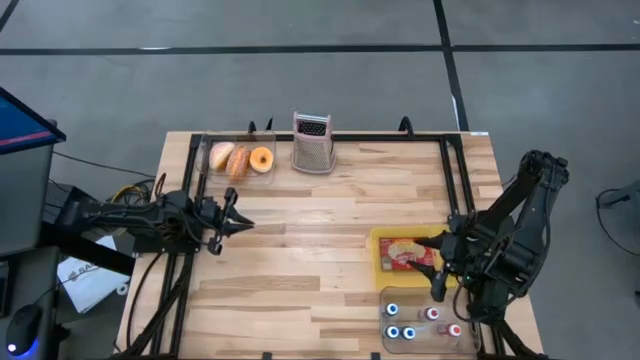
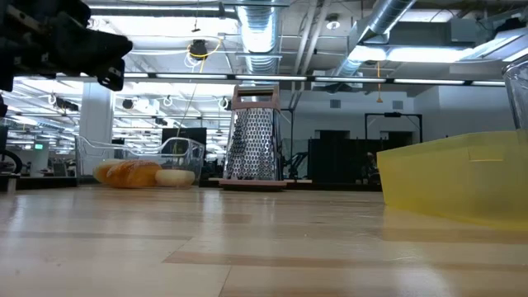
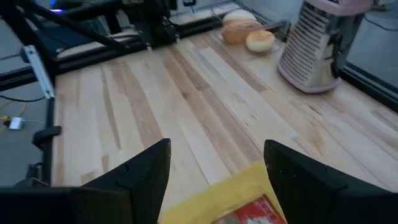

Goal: Pick & Place Food Item
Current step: Return to home position

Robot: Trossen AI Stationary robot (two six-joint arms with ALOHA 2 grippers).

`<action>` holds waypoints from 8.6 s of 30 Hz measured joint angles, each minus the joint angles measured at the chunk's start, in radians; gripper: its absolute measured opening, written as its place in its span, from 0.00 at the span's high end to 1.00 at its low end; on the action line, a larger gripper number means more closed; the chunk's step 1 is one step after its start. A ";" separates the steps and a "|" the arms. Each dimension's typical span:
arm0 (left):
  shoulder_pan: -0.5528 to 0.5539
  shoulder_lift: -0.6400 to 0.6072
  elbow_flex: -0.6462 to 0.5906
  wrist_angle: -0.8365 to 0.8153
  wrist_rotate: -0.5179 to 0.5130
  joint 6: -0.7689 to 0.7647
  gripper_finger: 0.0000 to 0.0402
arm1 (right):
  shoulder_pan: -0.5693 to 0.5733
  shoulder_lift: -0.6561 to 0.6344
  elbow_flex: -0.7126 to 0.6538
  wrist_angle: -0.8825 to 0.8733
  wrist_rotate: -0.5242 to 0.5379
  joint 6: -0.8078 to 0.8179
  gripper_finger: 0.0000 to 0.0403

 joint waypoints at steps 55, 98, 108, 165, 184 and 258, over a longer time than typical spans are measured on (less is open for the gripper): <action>0.000 -0.089 -0.001 -0.249 -0.151 -0.070 0.97 | -0.568 -0.001 -0.541 1.524 -0.841 -1.319 0.38; 0.000 -0.089 -0.001 -0.249 -0.151 -0.070 0.97 | -0.896 -0.994 -1.181 1.429 -1.030 -1.299 0.38; 0.000 -0.089 -0.001 -0.249 -0.151 -0.071 0.96 | -0.951 -1.264 -1.182 1.225 -1.037 -1.298 0.38; 0.000 -0.089 -0.001 -0.243 -0.151 -0.071 0.97 | -0.974 -1.263 -1.184 1.227 -1.034 -1.299 0.38; 0.000 -0.089 -0.001 -0.243 -0.151 -0.071 0.97 | -0.974 -1.263 -1.184 1.227 -1.034 -1.299 0.38; 0.000 -0.089 -0.001 -0.243 -0.151 -0.071 0.97 | -0.974 -1.263 -1.184 1.227 -1.034 -1.299 0.38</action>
